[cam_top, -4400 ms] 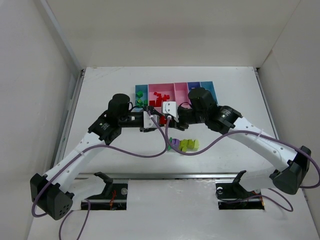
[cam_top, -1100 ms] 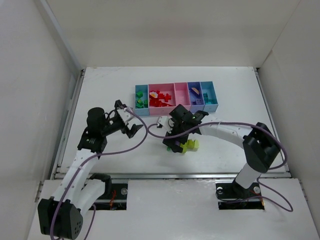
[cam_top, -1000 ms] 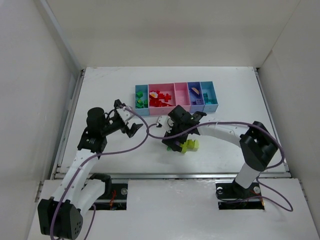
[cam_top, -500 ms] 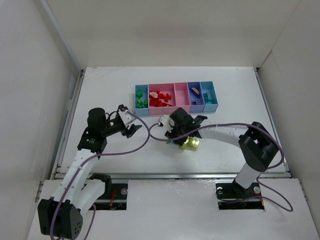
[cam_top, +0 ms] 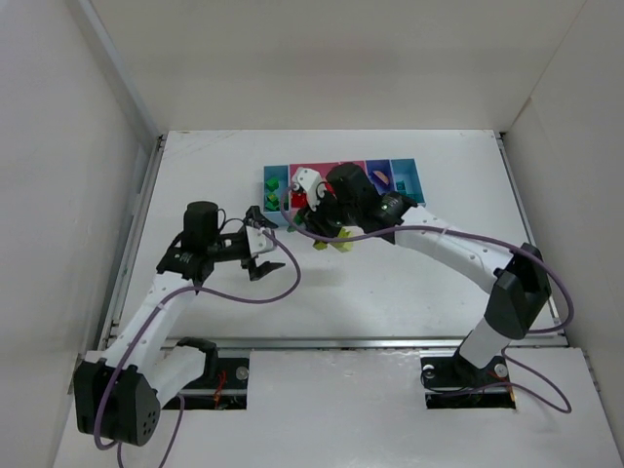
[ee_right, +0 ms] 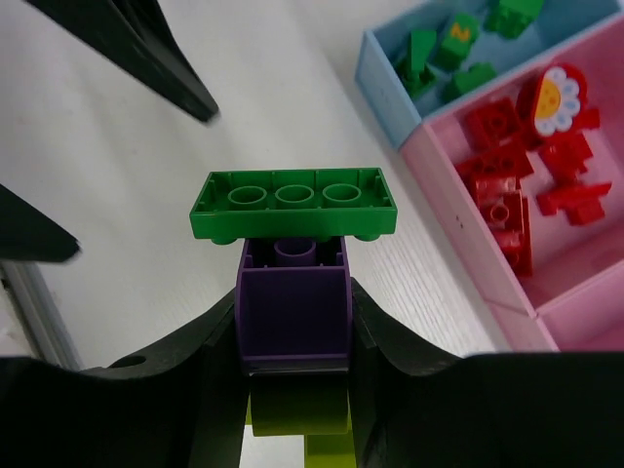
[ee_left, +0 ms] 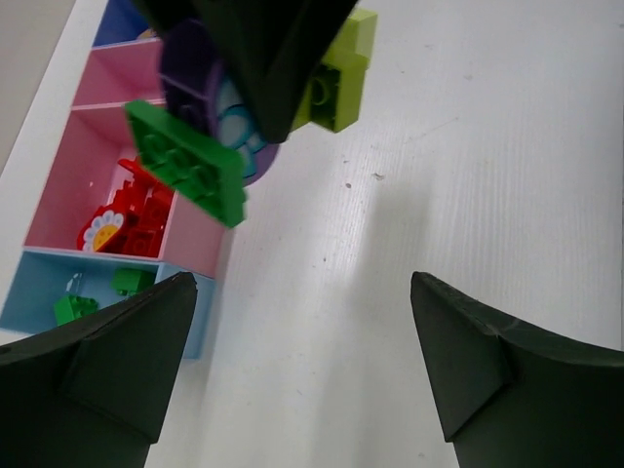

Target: Sort the legos into containers by color

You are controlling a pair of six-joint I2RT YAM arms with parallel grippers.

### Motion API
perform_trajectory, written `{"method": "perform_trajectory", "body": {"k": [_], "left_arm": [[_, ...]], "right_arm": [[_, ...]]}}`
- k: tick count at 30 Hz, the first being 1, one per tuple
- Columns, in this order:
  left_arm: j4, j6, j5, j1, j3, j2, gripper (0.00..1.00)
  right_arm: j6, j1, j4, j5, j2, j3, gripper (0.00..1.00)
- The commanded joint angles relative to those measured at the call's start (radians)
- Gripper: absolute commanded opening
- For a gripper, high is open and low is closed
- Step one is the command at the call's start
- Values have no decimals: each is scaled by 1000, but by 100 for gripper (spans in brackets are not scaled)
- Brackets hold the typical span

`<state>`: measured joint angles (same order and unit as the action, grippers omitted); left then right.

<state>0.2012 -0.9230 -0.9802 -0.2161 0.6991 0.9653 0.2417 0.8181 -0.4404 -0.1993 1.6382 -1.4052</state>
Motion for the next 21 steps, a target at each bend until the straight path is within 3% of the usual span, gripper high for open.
{"method": "perform_trajectory", "body": {"k": [1, 10, 16, 21], "left_arm": [[-86, 60, -11, -35, 42, 13, 90], [-313, 207, 199, -92, 53, 55, 69], [-338, 197, 245, -143, 53, 73, 53], [-296, 174, 245, -161, 53, 91, 48]], "right_arm": [[-55, 3, 22, -86, 29, -83, 0], [-74, 3, 22, -98, 60, -101, 0], [-84, 3, 22, -120, 60, -120, 0], [-84, 3, 31, -120, 60, -120, 0]]}}
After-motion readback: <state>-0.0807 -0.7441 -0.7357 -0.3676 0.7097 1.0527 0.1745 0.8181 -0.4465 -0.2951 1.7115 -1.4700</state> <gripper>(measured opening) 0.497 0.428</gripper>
